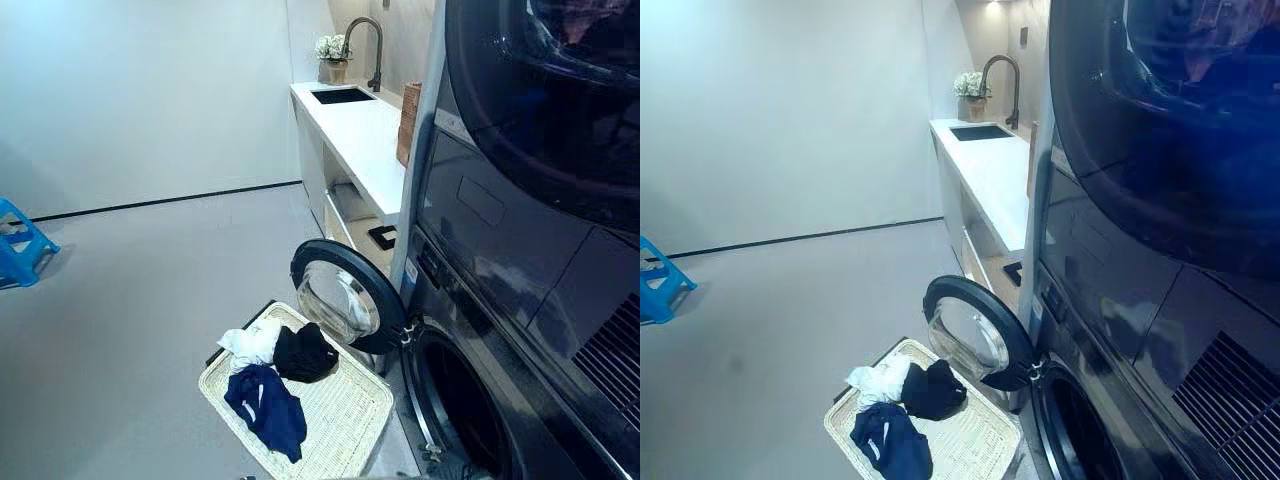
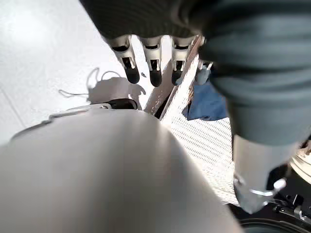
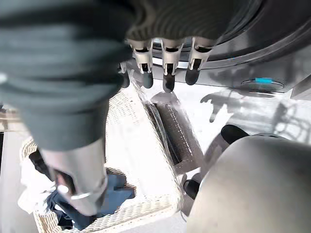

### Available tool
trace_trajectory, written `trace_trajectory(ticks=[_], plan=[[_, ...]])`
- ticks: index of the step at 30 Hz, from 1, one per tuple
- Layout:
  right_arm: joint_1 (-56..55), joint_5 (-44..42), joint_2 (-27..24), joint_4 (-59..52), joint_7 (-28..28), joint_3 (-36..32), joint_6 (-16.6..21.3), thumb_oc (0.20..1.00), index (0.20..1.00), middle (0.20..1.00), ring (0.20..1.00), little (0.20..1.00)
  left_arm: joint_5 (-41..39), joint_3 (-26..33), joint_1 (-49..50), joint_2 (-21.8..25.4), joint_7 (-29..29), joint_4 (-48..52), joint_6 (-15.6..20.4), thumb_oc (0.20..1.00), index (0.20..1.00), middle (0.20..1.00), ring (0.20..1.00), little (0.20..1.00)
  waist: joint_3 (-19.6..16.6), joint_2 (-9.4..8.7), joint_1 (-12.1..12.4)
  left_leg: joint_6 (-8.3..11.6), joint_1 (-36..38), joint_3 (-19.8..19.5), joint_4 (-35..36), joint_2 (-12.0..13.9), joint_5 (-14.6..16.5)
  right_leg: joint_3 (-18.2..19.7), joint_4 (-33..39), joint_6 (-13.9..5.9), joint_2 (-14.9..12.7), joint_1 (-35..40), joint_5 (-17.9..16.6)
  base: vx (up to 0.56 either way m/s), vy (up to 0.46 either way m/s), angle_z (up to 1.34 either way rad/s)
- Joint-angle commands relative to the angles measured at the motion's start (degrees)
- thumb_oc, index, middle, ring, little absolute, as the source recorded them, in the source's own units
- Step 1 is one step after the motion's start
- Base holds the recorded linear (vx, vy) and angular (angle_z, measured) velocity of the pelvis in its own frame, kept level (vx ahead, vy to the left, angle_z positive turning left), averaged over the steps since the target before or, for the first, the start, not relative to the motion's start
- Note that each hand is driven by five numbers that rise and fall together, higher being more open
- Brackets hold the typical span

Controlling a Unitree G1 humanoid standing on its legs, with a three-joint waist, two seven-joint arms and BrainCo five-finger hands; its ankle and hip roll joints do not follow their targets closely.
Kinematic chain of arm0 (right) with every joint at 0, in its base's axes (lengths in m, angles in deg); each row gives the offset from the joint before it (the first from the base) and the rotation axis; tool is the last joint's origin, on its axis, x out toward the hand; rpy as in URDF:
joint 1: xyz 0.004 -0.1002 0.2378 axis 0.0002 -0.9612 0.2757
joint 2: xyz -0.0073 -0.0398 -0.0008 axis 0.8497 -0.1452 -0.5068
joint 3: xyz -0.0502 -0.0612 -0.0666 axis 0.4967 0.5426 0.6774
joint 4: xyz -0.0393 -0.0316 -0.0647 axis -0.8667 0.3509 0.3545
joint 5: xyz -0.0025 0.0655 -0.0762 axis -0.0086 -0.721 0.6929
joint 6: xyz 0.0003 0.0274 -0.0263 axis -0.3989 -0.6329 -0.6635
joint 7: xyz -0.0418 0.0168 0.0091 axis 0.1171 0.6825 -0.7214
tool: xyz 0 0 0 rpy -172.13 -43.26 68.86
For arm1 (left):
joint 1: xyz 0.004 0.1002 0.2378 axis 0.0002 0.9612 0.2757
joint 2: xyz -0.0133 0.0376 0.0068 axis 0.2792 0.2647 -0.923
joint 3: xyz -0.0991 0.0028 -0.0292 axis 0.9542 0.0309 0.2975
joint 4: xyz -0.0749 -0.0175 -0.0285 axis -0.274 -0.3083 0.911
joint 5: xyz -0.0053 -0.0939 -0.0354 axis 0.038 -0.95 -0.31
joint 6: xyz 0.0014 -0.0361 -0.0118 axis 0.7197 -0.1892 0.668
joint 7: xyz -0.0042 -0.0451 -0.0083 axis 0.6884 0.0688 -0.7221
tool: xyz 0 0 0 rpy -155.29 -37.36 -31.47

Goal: Put the clothes into the washing machine.

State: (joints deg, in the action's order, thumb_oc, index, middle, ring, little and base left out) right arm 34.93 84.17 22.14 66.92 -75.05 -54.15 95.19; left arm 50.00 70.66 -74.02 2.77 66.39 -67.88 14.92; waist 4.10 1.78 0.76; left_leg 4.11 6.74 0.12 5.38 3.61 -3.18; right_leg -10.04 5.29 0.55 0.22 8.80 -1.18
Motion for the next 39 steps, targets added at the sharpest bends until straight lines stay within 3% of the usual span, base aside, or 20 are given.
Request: trace_trajectory(ticks=[1,13,19,20,22,25,26,29,32,34,39], plan=[[3.3,1.1,2.8,2.5,0.2,1.2,-0.2,1.0,1.0,1.0,1.0,1.0,0.8,-0.8,-4.3,-3.7,0.1,-2.2,1.3,1.0,1.0,1.0,1.0,1.0,1.6,-2.61,-0.3,-4.85,2.6,4.0,-0.4,-7.0,5.9,2.0,-0.7,-4.82,-1.4,-0.3,0.2,0.26,-0.002,0.15],[3.1,0.7,3.0,2.7,0.3,1.2,-0.2,1.0,1.0,1.0,1.0,1.0,0.5,-0.4,-4.3,-3.9,1.6,-2.4,1.6,1.0,1.0,1.0,1.0,1.0,2.0,-2.91,-0.2,-4.85,2.5,4.1,-0.4,-6.9,5.8,1.9,-0.8,-4.83,-1.4,-0.4,0.2,0.01,0.001,0.0],[3.1,0.8,3.0,2.6,0.3,1.3,-0.3,1.0,1.0,1.0,1.0,1.0,-1.3,0.9,-4.5,-3.9,6.0,-2.3,3.5,1.0,1.0,1.0,1.0,1.0,2.8,-3.06,-0.1,-4.89,2.3,4.5,-0.4,-6.8,5.6,1.8,-1.0,-4.79,-1.4,-0.8,0.1,0.05,0.012,0.0],[3.3,0.6,2.8,2.5,0.3,1.5,-0.1,1.0,1.0,1.0,1.0,1.0,0.0,1.3,-4.8,-3.6,9.9,-2.1,6.0,1.0,1.0,1.0,1.0,1.0,3.2,-3.09,-0.1,-4.85,1.8,4.7,-0.4,-6.7,5.4,1.9,-1.2,-4.78,-1.4,-1.4,0.0,0.04,0.023,-0.01],[3.4,0.4,2.6,2.4,0.3,1.7,0.0,1.0,1.0,1.0,1.0,1.0,1.3,1.3,-5.2,-3.3,13.8,-1.8,6.7,1.0,1.0,1.0,1.0,1.0,3.5,-3.12,-0.1,-4.84,1.5,4.9,-0.4,-6.6,5.2,2.0,-1.3,-4.78,-1.4,-1.8,-0.1,0.03,0.022,-0.02],[3.8,-0.8,2.1,2.0,0.5,2.2,0.1,1.0,1.0,1.0,1.0,1.0,11.1,0.4,-6.8,-1.8,25.6,-0.7,10.4,1.0,1.0,1.0,1.0,1.0,4.7,-3.24,0.0,-4.74,0.3,5.0,-0.4,-6.5,4.7,2.1,-1.1,-4.81,-1.4,-2.9,-0.6,0.03,0.019,-0.03],[3.8,-0.8,2.1,2.0,0.5,2.2,0.1,1.0,1.0,1.0,1.0,1.0,11.1,0.4,-6.8,-1.8,25.6,-0.7,10.4,1.0,1.0,1.0,1.0,1.0,4.7,-3.24,0.0,-4.74,0.3,5.0,-0.4,-6.5,4.7,2.1,-1.1,-4.81,-1.4,-2.9,-0.6,0.0,0.0,0.0],[4.8,-1.7,1.2,1.4,0.7,3.4,0.3,1.0,1.0,1.0,1.0,1.0,18.1,-2.3,-9.4,-0.4,35.9,0.3,11.2,1.0,1.0,1.0,1.0,1.0,6.4,-3.06,-0.5,-4.69,-1.6,5.3,-0.4,-6.4,4.1,2.8,-1.4,-4.79,-1.5,-5.2,-1.1,-0.02,0.038,-0.03],[6.4,-2.5,0.5,1.1,0.6,4.5,0.9,1.0,1.0,1.0,1.0,1.0,19.9,-3.9,-11.9,0.4,41.1,0.8,11.4,1.0,1.0,1.0,1.0,1.0,8.2,-2.83,-0.9,-4.72,-3.4,5.6,-0.4,-6.4,3.6,3.6,-1.7,-4.77,-1.4,-7.3,-1.6,-0.07,0.059,-0.05],[8.2,-3.3,-0.3,0.8,0.3,5.6,1.8,1.0,1.0,1.0,1.0,1.0,22.3,-4.8,-15.2,1.1,49.5,1.3,11.9,1.0,1.0,1.0,1.0,1.0,10.6,-2.54,-1.5,-4.91,-5.2,5.7,-0.5,-6.6,3.0,5.0,-2.1,-4.65,-1.3,-9.6,-2.1,-0.06,0.096,-0.13],[8.5,-4.2,-1.0,0.2,0.4,5.7,2.5,1.0,1.0,1.0,1.0,1.0,26.8,-4.3,-16.9,2.0,56.5,1.6,11.2,1.0,1.0,1.0,1.0,1.0,12.1,-2.34,-2.0,-5.14,-6.1,4.9,-0.8,-7.2,3.0,6.5,-2.1,-4.69,-1.4,-10.6,-2.4,0.06,0.078,-0.1]])
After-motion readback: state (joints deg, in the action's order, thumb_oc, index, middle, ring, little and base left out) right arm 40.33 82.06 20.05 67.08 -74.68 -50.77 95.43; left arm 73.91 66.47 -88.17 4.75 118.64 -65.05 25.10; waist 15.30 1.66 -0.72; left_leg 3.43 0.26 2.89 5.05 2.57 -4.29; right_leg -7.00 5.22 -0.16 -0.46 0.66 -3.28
